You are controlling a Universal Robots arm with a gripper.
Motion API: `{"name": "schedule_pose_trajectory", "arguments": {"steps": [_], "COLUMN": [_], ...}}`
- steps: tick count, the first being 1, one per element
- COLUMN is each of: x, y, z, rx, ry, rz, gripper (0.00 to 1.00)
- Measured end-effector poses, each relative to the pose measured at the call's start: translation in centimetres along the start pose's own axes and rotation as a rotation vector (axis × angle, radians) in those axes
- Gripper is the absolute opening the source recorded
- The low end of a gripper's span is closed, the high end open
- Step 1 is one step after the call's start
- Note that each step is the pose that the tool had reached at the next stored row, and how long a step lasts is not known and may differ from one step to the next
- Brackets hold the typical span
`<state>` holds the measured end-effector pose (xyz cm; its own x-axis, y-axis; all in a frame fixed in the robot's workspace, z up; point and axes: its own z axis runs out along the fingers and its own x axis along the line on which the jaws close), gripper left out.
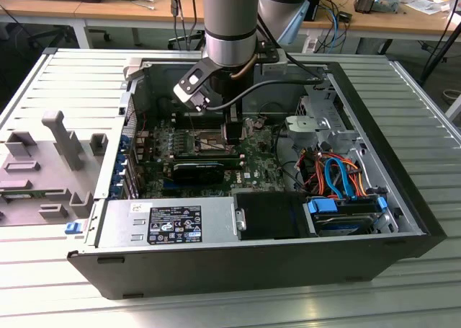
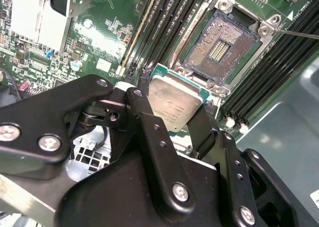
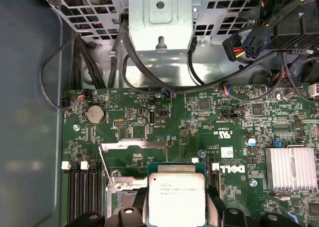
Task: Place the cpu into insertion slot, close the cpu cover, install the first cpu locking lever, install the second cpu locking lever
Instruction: 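Place the cpu into insertion slot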
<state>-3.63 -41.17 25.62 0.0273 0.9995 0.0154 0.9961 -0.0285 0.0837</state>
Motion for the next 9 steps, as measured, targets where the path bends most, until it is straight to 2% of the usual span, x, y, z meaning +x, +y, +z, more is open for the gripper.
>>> {"name": "schedule_pose_trajectory", "arguments": {"steps": [9], "x": [0.00], "y": [0.00], "z": [0.00], "rx": [-0.0003], "ry": [-0.0018], "rz": [0.021], "gripper": [0.55]}}
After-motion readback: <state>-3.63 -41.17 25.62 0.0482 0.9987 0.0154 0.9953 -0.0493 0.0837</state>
